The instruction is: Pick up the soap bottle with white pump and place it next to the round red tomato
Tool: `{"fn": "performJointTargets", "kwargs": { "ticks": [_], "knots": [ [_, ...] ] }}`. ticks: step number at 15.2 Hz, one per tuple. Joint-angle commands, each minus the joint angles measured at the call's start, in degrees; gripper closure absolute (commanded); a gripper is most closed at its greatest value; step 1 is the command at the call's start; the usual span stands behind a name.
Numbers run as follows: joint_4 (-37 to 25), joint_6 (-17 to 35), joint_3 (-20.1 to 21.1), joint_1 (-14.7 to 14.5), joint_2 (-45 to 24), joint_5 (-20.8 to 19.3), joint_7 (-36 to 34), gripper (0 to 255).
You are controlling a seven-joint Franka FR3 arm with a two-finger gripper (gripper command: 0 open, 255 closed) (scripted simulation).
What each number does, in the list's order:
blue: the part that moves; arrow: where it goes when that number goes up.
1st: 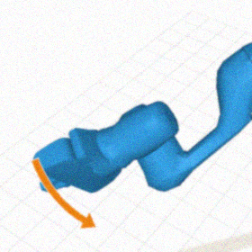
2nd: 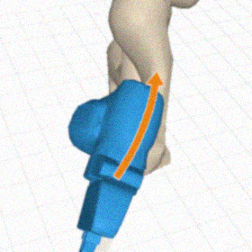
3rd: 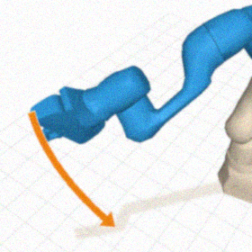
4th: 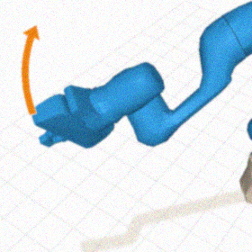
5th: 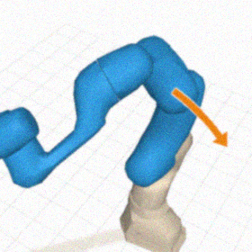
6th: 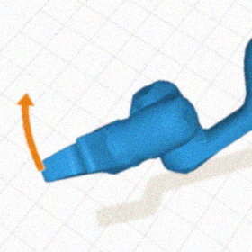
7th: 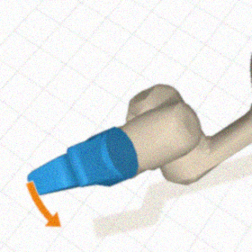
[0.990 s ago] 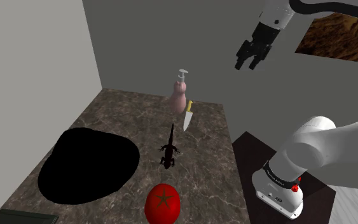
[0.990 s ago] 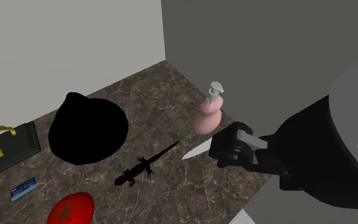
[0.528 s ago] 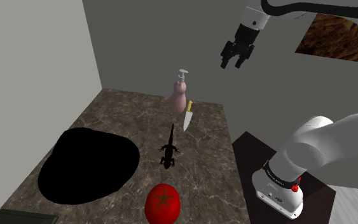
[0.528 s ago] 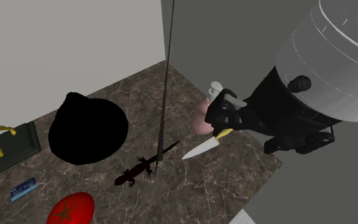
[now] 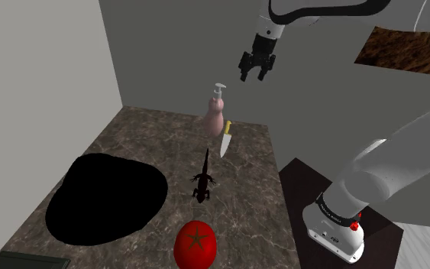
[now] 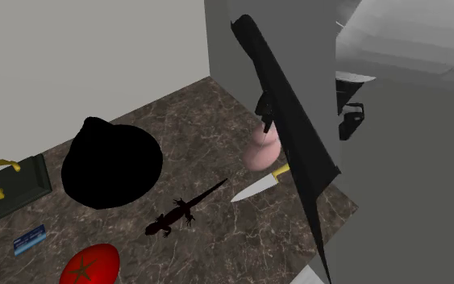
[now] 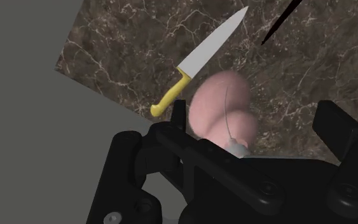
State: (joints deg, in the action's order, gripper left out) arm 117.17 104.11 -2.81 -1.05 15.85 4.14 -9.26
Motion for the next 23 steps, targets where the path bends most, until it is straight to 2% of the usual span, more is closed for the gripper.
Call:
{"fn": "performJointTargets", "kwargs": {
  "ticks": [1,8,14,23],
  "knots": [
    [-3.6,0.5,0.1,-0.1,-4.8,0.0,-0.1,0],
    [-19.1,0.0,0.3,-0.3,-22.0,-0.1,-0.4,0],
    [-37.0,-3.9,0.4,-0.3,-38.1,-0.3,-0.9,0],
    [-31.4,1.9,0.5,-0.5,-38.2,-0.2,-0.8,0]
  ]
}}
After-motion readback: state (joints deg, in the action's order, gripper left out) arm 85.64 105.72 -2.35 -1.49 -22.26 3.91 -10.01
